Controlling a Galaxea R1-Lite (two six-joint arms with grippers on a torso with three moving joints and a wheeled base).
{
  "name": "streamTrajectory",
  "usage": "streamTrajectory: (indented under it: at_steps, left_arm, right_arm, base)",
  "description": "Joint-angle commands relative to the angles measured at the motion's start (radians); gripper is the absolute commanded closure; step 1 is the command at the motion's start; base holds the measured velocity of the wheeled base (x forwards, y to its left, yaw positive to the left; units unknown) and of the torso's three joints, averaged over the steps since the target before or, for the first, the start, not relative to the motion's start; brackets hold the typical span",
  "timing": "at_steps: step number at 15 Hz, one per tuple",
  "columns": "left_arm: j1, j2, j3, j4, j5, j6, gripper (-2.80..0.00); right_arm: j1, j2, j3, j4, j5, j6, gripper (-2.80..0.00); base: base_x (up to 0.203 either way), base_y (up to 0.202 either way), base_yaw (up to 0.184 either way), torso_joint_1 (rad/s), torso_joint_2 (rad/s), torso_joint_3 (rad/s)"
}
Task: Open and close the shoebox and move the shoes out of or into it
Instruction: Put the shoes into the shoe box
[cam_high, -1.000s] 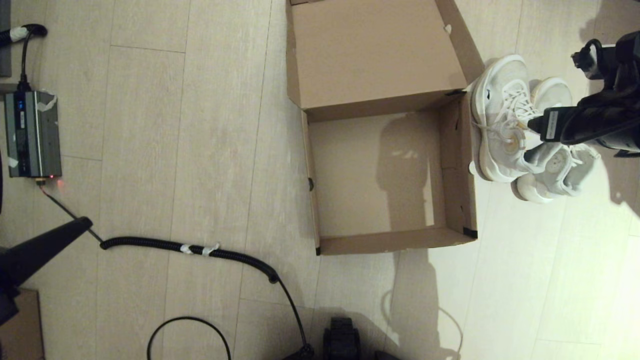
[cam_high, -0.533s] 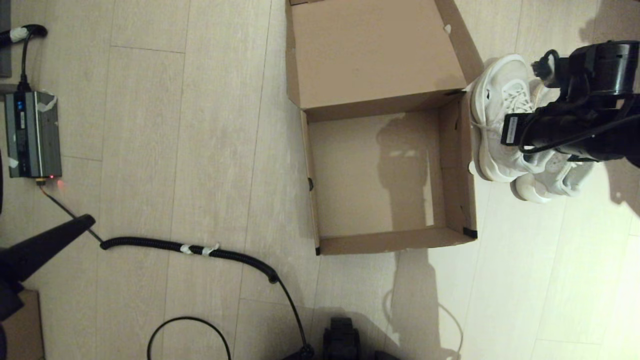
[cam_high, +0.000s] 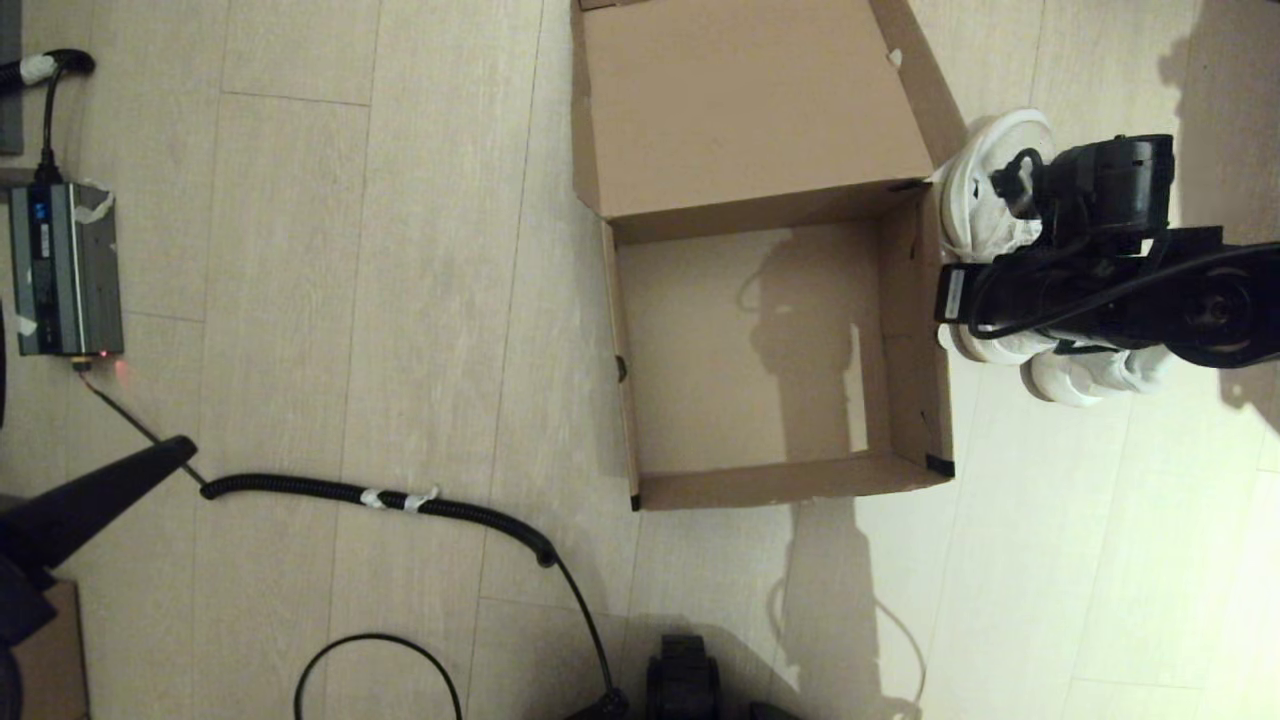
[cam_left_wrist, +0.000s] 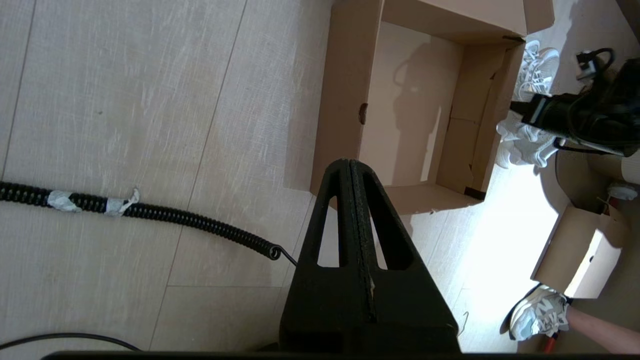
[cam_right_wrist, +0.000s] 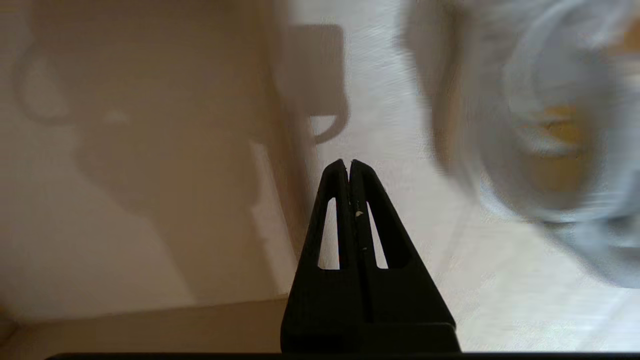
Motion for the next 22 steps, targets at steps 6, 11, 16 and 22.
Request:
streamTrajectory:
  at_steps: [6,11,16,22]
  left_arm:
    - [0.001,-0.002,0.004,-0.003,-0.003,-0.003,0.00]
    - [0.001,-0.012,0.014,-0.002,-0.003,-0.004,0.00]
    - [0.004,-0.029,0.014,0.001,-0.001,-0.004,0.00]
    - [0.005,-0.023,0.017,0.001,-0.001,-0.004,0.00]
  right_arm:
    - [0.068,-0.081,0.172,0.000,0.019,0.000,0.00]
    - [0.101,-0.220,0.379,-0.001,0.054,-0.003,0.00]
    - [0.085,-0.196,0.343,-0.012,0.061,-0.004,0.00]
    - [0.085,-0.119,0.341,-0.130,0.085,-0.008,0.00]
  base:
    - [0.000,0.000,0.000,0.000,0.00,0.000]
    - [0.000,0.000,0.000,0.000,0.00,0.000]
    - [0.000,0.000,0.000,0.000,0.00,0.000]
    - [0.000,0.000,0.000,0.000,0.00,0.000]
